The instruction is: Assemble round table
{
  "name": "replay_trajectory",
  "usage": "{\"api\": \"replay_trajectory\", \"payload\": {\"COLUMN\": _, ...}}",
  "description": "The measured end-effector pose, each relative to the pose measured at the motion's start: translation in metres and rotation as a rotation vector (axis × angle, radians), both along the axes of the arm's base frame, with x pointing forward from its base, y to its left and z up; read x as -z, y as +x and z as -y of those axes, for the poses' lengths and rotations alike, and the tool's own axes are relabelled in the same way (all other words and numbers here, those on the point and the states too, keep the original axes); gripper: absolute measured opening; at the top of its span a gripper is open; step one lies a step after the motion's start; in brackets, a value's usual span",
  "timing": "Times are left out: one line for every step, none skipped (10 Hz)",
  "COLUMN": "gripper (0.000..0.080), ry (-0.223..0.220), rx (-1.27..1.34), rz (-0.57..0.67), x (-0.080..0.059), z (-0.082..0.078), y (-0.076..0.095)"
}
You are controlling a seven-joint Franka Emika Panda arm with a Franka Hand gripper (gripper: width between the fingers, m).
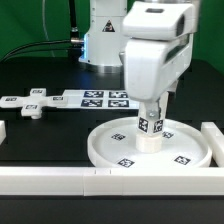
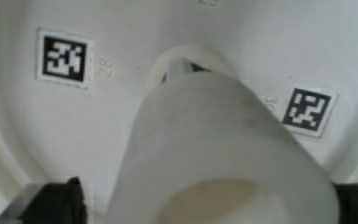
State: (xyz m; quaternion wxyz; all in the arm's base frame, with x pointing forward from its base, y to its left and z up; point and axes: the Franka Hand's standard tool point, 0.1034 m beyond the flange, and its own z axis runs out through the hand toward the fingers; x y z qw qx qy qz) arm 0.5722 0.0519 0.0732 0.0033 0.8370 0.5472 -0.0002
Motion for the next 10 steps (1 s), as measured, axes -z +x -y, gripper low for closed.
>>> {"api": "replay_trajectory", "payload": {"gripper": 0.0649, "ry": -0.004, "rx": -0.058, "rz": 0.0, "x": 0.0001, "z": 0.0028, "y": 0.0002}}
{"api": "replay_trajectory", "payload": {"gripper": 0.0649, "ry": -0.008, "rx": -0.117, "rz": -0.001, "x": 0.0004, "z": 0.004, "y": 0.0002}}
{"api": "replay_trajectory", "payload": {"gripper": 0.0649, "ry": -0.01, "rx": -0.182, "rz": -0.002, "x": 0.0006, "z": 0.0051, "y": 0.0002}}
{"api": "replay_trajectory", "payload": {"gripper": 0.0649, "ry": -0.014, "rx": -0.236, "rz": -0.003, "x": 0.0007, "z": 0.0047, "y": 0.0001}}
{"api": "replay_trajectory", "payload": {"gripper": 0.0649, "ry": -0.031, "rx": -0.335, "rz": -0.005, "x": 0.0011, "z": 0.0034, "y": -0.0002}}
{"api": "replay_trajectory", "payload": {"gripper": 0.0649, "ry": -0.04, "rx": -0.427, "rz": -0.008, "x": 0.0015, "z": 0.0032, "y": -0.0002}}
{"api": "replay_trajectory", "payload": {"gripper": 0.0649, "ry": -0.053, "rx": -0.513, "rz": -0.012, "x": 0.0019, "z": 0.0026, "y": -0.0002}}
{"api": "replay_trajectory", "payload": {"gripper": 0.0649, "ry": -0.066, "rx": -0.596, "rz": -0.015, "x": 0.002, "z": 0.0012, "y": -0.0003}}
{"api": "replay_trajectory", "payload": {"gripper": 0.0649, "ry": -0.072, "rx": -0.632, "rz": -0.016, "x": 0.0021, "z": -0.0006, "y": -0.0005}}
{"api": "replay_trajectory", "payload": {"gripper": 0.0649, "ry": -0.078, "rx": -0.719, "rz": -0.02, "x": 0.0025, "z": 0.0005, "y": -0.0007}}
